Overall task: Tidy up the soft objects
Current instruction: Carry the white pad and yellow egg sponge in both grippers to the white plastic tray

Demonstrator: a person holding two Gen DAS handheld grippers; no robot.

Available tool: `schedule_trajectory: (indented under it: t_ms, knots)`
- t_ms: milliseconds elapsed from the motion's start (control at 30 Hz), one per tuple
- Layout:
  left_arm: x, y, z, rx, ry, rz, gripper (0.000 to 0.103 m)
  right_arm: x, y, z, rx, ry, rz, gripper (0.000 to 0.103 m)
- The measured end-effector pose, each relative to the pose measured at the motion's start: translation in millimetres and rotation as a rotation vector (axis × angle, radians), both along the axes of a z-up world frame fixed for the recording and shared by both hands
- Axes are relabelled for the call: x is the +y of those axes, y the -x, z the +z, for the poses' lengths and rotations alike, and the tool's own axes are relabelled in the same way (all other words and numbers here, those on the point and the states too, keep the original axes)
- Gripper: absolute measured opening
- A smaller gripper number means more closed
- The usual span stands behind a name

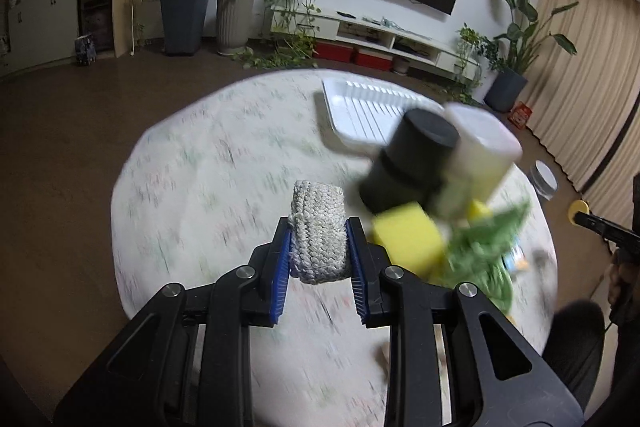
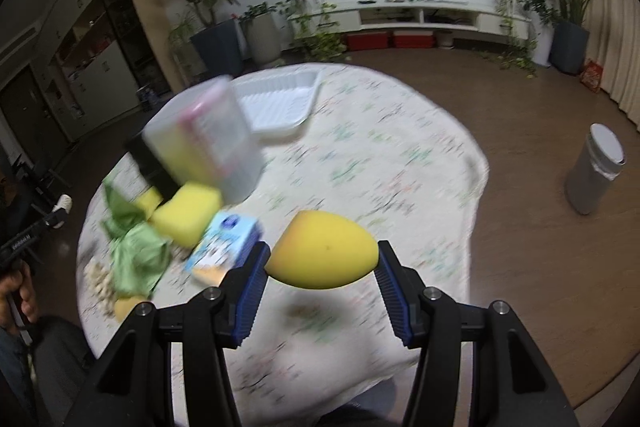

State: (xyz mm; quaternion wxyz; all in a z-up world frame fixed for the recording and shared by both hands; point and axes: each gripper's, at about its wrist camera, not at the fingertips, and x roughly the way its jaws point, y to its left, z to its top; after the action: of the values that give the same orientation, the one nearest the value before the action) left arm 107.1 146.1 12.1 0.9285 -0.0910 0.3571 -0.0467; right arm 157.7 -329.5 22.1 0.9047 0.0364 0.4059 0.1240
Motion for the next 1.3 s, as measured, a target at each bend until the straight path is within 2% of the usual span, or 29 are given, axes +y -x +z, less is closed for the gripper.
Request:
schedule_trajectory:
  t_ms: [167,367,533,700,833,900,1100,1233,1300]
  knots:
    - [8.2,-60.3,24.3,-0.033,-0.06,-0.035,0.024,-29.8,-46.7,11.9,-0.017,0.032,-0.062,0.056]
    - [-4.4,-137.4,44.3,-0.048,-0.138,-0.086,0.024,-44.4,-137.9,31.7,-0.034,0.038,-0.083,0.056]
    - [-24.2,-210.2,36.4,0.01,-0.174,-0.154,0.024,-14.2,-207.1,43.2,-0.051,0.067,-0.009,0.057]
    - [-59.4,-264.9,10.4,0.063,-0.246,-0.29,0.024,43.7,-269.3,26.7,-0.001,0.092,0.124,0.057]
    - [-91.0,-280.2,-13.5,0.094,-0.288,-0.414,0.024,83.4,-293.5,2.1,0.029,0.113,0.251,0.057]
    - [-102.3,-285.6,-27.0,0.117,-0.322,-0.446,0.024,106.9,-300.5,-11.9,0.045,0.129,0.336,0.057]
    - [-110.8,-299.4,-60.0,0.191,-0.338,-0.442,0.025,153.0,-311.9,-47.9,0.101,0.211,0.478,0.057]
    - [-105.8,-298.0,-75.6,0.235,-0.353,-0.426,0.026,159.5,-324.3,-66.4,0.128,0.282,0.486,0.058]
    - [-101.6,-297.1,-76.6,0.234,-0.328,-0.42,0.026,159.3,-327.2,-67.9,0.113,0.268,0.487,0.06]
